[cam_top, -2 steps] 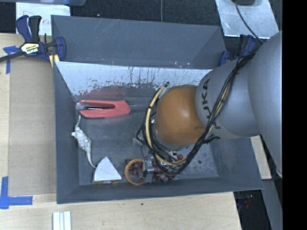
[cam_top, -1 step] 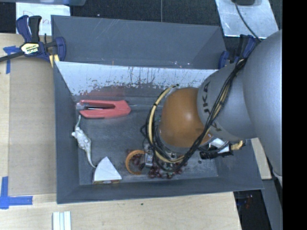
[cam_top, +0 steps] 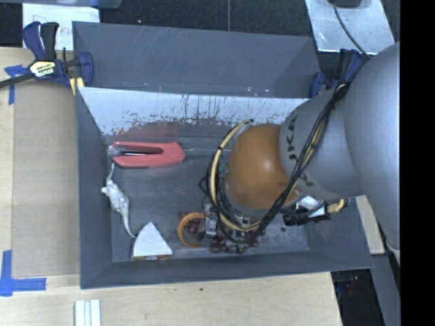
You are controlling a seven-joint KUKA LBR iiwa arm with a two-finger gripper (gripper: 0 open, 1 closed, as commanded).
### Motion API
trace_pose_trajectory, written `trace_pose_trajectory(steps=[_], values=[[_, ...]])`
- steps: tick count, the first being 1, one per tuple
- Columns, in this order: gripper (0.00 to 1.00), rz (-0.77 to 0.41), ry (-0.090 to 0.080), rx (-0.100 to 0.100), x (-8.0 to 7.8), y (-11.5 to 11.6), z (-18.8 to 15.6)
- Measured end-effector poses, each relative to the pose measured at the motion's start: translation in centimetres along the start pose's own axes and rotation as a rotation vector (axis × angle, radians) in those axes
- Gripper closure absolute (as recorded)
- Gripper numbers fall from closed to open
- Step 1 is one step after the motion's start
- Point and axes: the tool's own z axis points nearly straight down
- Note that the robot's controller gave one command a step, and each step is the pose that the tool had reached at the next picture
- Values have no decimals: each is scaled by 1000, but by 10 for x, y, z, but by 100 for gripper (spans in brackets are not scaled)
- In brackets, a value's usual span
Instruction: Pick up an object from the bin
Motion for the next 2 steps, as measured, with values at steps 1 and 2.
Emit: trace_pose_trajectory(steps=[1, 2], values=[[100, 0, -4, -1, 0, 0, -5], [100, 1, -8, -3, -1, 0, -11]])
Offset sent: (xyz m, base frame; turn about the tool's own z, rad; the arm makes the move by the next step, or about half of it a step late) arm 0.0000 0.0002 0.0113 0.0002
